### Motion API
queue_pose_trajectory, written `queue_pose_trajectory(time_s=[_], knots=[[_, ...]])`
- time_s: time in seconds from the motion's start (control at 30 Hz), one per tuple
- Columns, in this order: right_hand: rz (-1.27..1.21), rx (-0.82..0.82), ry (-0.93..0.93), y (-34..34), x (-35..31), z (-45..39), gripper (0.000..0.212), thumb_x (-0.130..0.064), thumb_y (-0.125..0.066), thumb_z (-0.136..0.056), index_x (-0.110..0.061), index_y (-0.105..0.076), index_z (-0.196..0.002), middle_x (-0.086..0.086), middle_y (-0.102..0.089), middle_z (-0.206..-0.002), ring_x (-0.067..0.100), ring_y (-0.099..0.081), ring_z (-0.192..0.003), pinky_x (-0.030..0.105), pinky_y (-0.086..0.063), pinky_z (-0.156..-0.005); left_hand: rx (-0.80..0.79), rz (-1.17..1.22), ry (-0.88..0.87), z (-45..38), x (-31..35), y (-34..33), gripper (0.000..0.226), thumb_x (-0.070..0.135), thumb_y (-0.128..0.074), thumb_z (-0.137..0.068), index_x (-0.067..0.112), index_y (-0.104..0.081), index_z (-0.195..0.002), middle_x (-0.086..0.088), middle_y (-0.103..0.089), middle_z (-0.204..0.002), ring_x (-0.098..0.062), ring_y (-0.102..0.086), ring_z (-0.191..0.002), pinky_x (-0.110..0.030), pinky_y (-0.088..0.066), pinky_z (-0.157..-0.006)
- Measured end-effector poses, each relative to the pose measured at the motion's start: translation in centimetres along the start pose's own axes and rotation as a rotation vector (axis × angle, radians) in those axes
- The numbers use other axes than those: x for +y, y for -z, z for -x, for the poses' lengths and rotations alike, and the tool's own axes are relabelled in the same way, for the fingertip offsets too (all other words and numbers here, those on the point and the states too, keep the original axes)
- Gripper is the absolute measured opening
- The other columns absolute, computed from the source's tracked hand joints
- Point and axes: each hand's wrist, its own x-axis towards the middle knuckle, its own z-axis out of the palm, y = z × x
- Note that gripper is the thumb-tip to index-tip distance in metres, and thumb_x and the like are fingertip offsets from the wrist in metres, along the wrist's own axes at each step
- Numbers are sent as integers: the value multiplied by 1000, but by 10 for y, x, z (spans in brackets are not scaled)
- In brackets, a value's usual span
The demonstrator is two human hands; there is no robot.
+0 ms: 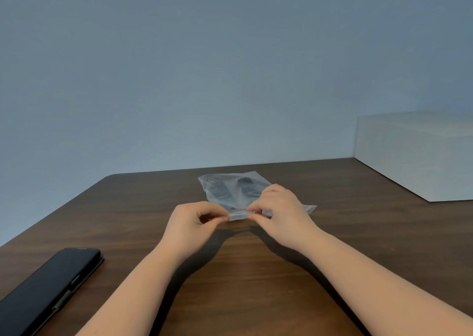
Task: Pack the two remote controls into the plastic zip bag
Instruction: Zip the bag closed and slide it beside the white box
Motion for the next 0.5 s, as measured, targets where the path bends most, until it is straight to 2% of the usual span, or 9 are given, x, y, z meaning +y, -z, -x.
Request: queue_pose_trajectory(time_s=[0.07, 0.2, 0.33, 0.4, 0.5], knots=[[-28, -15, -16, 1, 0, 0, 17, -31, -61, -89, -22, -74, -95, -8, -70, -89, 11, -48, -92, 29, -43, -86, -22, -2, -5, -1, 0, 0, 15, 18, -74, -74, 33, -73, -71, 31, -68, -72, 1, -65, -76, -9, -49, -70], [-75, -31, -52, 1, 0, 0, 17, -34, -63, -87, -22, -74, -92, -10, -68, -89, 9, -48, -94, 28, -42, -86, -29, 4, -24, -1, 0, 0, 12, 20, -73, -76, 32, -74, -73, 17, -72, -73, -4, -64, -74, -18, -51, -70], [-109, -68, -53, -4, -4, -2, 26, -39, -65, -85, -25, -70, -106, -7, -69, -104, 12, -47, -106, 35, -40, -95, -42, 14, -42, 0, 1, -1, 14, 21, -73, -75, 34, -73, -74, 17, -72, -73, -5, -64, -75, -23, -53, -70], [-133, -82, -52, -6, -8, -3, 26, -39, -64, -85, -27, -70, -107, -6, -69, -104, 14, -48, -108, 40, -40, -95, -61, 4, -73, 1, 2, 0, 17, 21, -73, -76, 37, -72, -76, 20, -71, -74, -5, -64, -77, -24, -54, -71], [-161, -74, -37, -9, -13, -6, 19, -40, -64, -85, -32, -73, -99, -5, -69, -96, 15, -49, -103, 44, -40, -92, -54, 3, -88, 1, 3, 1, 17, 20, -72, -76, 38, -73, -77, 12, -74, -76, -9, -64, -78, -30, -54, -73]])
